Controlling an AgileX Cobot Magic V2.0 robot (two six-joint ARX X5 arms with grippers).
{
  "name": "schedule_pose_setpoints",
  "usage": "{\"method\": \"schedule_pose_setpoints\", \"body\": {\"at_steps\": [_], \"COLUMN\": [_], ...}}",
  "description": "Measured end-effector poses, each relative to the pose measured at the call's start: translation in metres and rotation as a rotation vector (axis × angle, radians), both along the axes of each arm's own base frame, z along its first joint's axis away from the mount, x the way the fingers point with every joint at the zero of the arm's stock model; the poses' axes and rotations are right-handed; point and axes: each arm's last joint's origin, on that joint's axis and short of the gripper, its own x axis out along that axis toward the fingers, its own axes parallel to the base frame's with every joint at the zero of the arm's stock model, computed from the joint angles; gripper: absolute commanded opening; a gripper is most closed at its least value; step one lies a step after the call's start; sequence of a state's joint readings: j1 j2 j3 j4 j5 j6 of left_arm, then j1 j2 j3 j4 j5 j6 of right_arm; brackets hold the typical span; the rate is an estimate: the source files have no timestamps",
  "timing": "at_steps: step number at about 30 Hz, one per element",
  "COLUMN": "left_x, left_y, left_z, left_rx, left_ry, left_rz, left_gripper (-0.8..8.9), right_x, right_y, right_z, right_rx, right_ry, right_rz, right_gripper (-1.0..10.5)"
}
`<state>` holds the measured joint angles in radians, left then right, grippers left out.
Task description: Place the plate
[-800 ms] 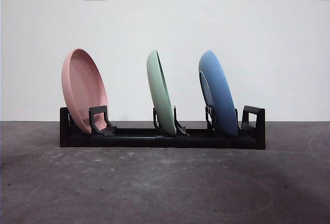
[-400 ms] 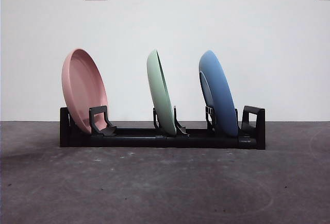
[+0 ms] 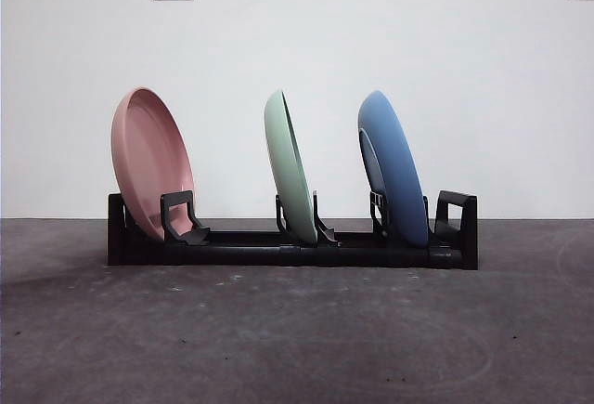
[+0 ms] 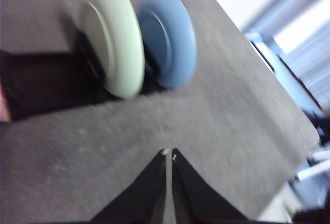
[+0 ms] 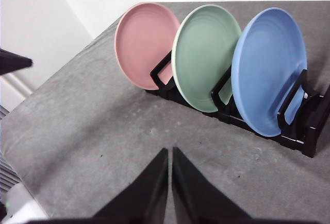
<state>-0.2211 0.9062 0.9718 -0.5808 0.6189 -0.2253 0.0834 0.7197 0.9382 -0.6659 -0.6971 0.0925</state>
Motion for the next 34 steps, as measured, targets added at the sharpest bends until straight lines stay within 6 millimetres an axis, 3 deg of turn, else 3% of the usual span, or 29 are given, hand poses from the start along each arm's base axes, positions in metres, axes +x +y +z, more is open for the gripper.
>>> {"method": "schedule_pose_setpoints", "body": {"at_steps": [5,8,10,13,16,25,31,34], "left_x": [0.003,0.003,0.003,0.003,0.003,-0.003,-0.014,-0.019], "left_y": [-0.001,-0.001,-0.001,-0.001,-0.001,0.000,0.002,0.004], "left_z": [-0.003,-0.004,-0.004,-0.004,-0.004,0.000,0.025,0.026], "left_rx": [0.026,0.033,0.034,0.036,0.036,0.037,0.045,0.055], "left_ry": [-0.002,-0.012,-0.013,-0.014,-0.014,0.045,0.015,0.046], "left_rz": [-0.026,-0.031,-0.032,-0.034,-0.034,-0.056,-0.066,-0.070], "left_gripper": [0.30,0.52,1.40,3.82,5.05,5.00,4.99,4.99], "right_x": [0.000,0.000,0.000,0.000,0.000,0.003,0.030,0.049], "right_y": [0.000,0.000,0.000,0.000,0.000,0.005,0.018,0.027], "right_z": [0.000,0.000,0.000,0.000,0.000,-0.004,-0.007,-0.012], "right_rx": [-0.007,-0.008,-0.008,-0.008,-0.008,0.033,0.035,0.014], "right_ry": [-0.005,-0.002,-0.002,-0.002,-0.002,0.080,0.190,0.259], "right_rz": [0.003,0.003,0.003,0.003,0.003,0.048,0.094,0.105], "right_gripper": [0.2,1.4,2.8,4.4,4.9,4.9,4.9,4.9]}}
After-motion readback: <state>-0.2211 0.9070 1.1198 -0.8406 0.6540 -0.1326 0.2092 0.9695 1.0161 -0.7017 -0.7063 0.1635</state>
